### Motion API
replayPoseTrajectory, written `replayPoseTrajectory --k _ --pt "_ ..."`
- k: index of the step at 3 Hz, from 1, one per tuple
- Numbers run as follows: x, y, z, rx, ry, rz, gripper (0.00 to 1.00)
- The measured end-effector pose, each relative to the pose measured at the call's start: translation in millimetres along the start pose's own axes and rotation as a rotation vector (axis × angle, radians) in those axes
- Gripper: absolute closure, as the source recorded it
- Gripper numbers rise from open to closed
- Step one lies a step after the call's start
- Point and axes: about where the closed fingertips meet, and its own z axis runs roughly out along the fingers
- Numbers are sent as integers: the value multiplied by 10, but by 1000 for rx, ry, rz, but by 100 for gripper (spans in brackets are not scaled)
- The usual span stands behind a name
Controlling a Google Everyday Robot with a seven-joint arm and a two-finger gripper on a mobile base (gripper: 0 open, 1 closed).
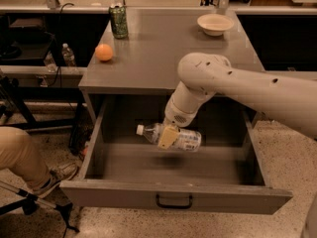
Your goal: Place blue plastic bottle into top drawer
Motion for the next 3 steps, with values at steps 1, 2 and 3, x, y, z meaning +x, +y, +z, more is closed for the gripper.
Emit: replayPoseTrajectory --k 1,2,3 --pt "74 -94 155 56 -7 77 74" --pt "72 -69 137 99 -8 98 44" --pt "72 -76 168 101 -10 104 22"
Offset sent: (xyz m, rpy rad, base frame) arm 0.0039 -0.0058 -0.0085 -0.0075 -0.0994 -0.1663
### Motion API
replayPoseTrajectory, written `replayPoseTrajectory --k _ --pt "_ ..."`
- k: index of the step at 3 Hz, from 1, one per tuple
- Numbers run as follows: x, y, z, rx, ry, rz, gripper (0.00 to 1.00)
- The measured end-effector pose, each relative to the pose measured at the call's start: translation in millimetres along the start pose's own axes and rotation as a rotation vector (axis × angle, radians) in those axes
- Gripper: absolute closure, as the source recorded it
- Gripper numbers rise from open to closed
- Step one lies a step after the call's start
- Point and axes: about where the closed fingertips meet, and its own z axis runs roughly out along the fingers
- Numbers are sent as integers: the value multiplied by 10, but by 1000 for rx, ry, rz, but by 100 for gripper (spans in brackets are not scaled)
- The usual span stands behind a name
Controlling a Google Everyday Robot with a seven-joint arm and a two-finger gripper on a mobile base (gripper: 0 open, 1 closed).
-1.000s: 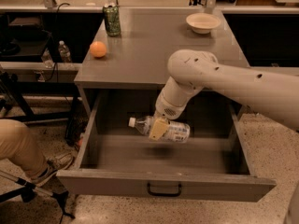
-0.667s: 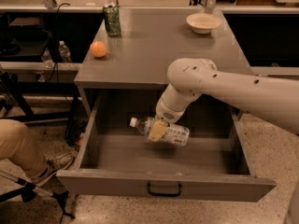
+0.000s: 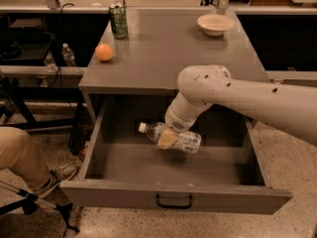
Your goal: Place blue plastic bottle into top drawer
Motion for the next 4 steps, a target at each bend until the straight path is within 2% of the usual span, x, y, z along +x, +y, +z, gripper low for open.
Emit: replayPoseTrajectory --k 1,2,3,4 --pt "26 -20 42 -22 -12 7 0" --pt "129 -59 36 -41 -45 33 0" --pt "359 -129 -165 -25 -98 79 0" --pt "633 -122 -454 27 -113 133 0"
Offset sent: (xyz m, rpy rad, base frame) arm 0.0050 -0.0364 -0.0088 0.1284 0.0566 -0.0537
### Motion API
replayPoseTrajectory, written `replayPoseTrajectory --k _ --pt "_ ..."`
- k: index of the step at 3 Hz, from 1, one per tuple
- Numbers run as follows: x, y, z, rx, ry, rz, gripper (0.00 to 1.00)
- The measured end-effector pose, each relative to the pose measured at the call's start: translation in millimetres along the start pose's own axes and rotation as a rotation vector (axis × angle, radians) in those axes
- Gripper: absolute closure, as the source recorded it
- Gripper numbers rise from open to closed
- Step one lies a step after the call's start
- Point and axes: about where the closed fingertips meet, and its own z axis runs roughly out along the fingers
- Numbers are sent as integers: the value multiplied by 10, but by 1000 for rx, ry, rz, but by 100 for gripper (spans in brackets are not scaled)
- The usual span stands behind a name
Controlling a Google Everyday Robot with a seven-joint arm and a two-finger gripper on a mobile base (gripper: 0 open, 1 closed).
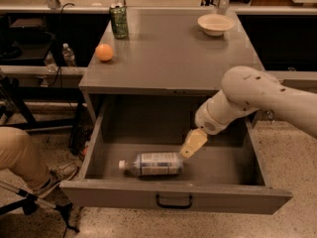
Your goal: Place blue plastic bottle into top drawer
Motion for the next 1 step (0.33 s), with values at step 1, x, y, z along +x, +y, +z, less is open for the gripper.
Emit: replayPoseTrajectory --k 1 --pt "283 43 -434 82 -1 61 0"
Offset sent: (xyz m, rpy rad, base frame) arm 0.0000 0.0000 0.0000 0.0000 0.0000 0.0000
